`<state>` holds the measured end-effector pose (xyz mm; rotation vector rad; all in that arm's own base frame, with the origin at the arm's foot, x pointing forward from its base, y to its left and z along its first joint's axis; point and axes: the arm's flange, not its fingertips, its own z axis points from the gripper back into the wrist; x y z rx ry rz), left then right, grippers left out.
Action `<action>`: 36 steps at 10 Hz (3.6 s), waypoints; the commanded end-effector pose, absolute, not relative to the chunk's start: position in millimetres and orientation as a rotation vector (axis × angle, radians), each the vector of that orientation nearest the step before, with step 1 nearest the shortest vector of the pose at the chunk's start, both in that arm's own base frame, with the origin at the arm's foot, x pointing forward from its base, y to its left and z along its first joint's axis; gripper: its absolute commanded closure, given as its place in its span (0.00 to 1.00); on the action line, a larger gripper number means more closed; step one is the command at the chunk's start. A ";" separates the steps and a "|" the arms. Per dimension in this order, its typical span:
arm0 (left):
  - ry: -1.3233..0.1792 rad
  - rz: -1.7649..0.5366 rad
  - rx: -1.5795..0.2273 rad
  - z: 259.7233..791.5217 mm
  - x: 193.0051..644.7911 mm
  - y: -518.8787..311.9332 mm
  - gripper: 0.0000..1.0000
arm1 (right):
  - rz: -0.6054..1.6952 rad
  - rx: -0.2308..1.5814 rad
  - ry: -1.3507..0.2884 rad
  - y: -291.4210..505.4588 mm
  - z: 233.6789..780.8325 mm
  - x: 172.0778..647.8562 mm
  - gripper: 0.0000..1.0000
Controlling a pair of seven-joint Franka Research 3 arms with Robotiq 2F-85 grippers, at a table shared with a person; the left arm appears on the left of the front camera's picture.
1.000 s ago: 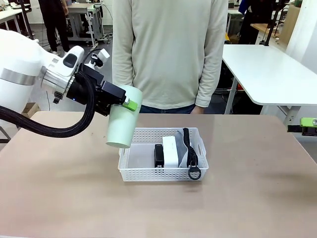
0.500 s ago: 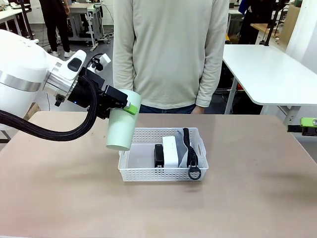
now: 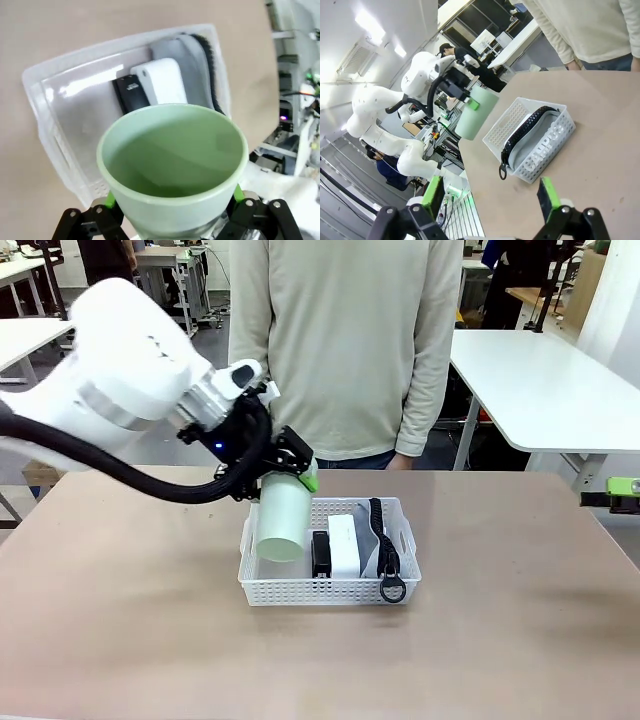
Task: Efficiently arrange items inside the basket to fit them all.
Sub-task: Pick up the Reusable plastic cup and place it inside the Organizing basket.
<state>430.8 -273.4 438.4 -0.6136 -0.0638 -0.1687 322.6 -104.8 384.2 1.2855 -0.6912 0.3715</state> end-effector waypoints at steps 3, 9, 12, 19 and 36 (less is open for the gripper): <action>0.010 -0.039 -0.388 425.5 477.5 -311.8 0.09 | 0.367 1.276 -0.672 -104.3 385.5 318.4 0.00; 0.022 -0.003 -0.187 387.4 478.6 -330.0 0.09 | 0.367 1.276 -0.672 -104.3 385.5 318.4 0.00; 0.043 -0.008 -0.161 376.7 478.8 -334.9 0.09 | 0.367 1.276 -0.672 -104.3 385.5 318.4 0.00; 0.056 -0.007 -0.098 363.0 476.2 -338.5 0.09 | 0.367 1.276 -0.672 -104.3 385.5 318.4 0.00; -0.239 -0.227 -1.133 466.2 370.5 -86.4 0.00 | 0.367 1.276 -0.672 -104.3 385.5 318.4 0.00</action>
